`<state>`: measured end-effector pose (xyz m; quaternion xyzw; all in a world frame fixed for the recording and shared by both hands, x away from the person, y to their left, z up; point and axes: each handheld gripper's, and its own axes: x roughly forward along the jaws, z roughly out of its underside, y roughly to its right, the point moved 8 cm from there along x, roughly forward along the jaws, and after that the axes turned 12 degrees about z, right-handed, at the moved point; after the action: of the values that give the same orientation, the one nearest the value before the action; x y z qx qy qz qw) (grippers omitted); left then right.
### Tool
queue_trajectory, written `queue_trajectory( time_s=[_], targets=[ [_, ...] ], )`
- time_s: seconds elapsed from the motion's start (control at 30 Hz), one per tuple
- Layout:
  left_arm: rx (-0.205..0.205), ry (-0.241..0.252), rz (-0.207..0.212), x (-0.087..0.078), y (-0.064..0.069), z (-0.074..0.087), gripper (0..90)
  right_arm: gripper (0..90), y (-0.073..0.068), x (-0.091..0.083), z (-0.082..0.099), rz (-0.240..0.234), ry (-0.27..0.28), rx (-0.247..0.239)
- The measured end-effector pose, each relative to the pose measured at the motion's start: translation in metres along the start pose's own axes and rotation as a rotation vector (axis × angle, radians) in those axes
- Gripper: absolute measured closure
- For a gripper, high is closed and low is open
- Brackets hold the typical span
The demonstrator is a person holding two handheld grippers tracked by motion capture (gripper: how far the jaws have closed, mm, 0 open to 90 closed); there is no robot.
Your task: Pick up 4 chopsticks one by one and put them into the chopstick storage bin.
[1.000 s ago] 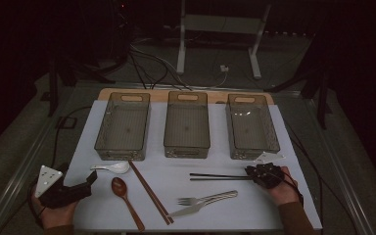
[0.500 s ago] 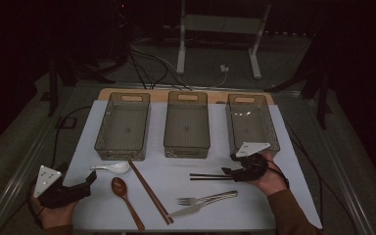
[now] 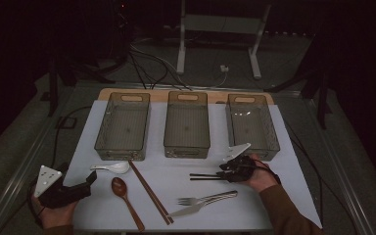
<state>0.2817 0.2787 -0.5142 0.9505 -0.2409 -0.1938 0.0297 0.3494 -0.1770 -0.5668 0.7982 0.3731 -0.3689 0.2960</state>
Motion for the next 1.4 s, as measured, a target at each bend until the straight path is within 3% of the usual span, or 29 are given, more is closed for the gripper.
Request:
queue_trajectory(
  time_s=[0.17, 0.3, 0.5, 0.67, 0.83, 0.97, 1.07, 1.23, 1.4],
  targets=[
    [-0.003, -0.001, 0.000, 0.000, 0.000, 0.000, 0.7, 73.9, -0.003, 0.005, 0.001, -0.018, -0.018, -0.031],
    [-0.003, -0.001, -0.001, 0.000, 0.000, 0.000, 0.7, 78.6, -0.001, 0.008, 0.004, -0.032, -0.029, -0.028],
    [-0.001, -0.001, 0.000, 0.000, 0.000, 0.000, 0.7, 80.7, 0.000, 0.009, 0.003, -0.058, -0.044, -0.059],
    [-0.005, -0.001, -0.002, 0.000, -0.001, 0.000, 0.7, 81.4, -0.001, 0.008, 0.001, -0.049, -0.061, -0.103],
    [-0.005, -0.001, -0.004, 0.000, -0.001, 0.001, 0.7, 82.4, 0.003, 0.010, 0.000, -0.017, -0.054, -0.087],
    [-0.005, -0.001, -0.004, 0.000, -0.001, 0.000, 0.7, 83.2, 0.004, 0.009, -0.001, -0.024, -0.056, -0.078],
    [-0.005, -0.002, -0.003, 0.000, -0.001, 0.001, 0.7, 81.3, 0.003, 0.010, 0.000, -0.046, -0.064, -0.102],
    [-0.003, -0.002, -0.003, 0.000, 0.000, 0.000, 0.7, 82.6, 0.007, 0.012, 0.001, -0.093, -0.053, -0.097],
    [-0.006, -0.002, -0.007, 0.000, -0.002, 0.001, 0.7, 83.9, 0.005, 0.011, 0.000, -0.071, -0.056, -0.119]
  ],
)
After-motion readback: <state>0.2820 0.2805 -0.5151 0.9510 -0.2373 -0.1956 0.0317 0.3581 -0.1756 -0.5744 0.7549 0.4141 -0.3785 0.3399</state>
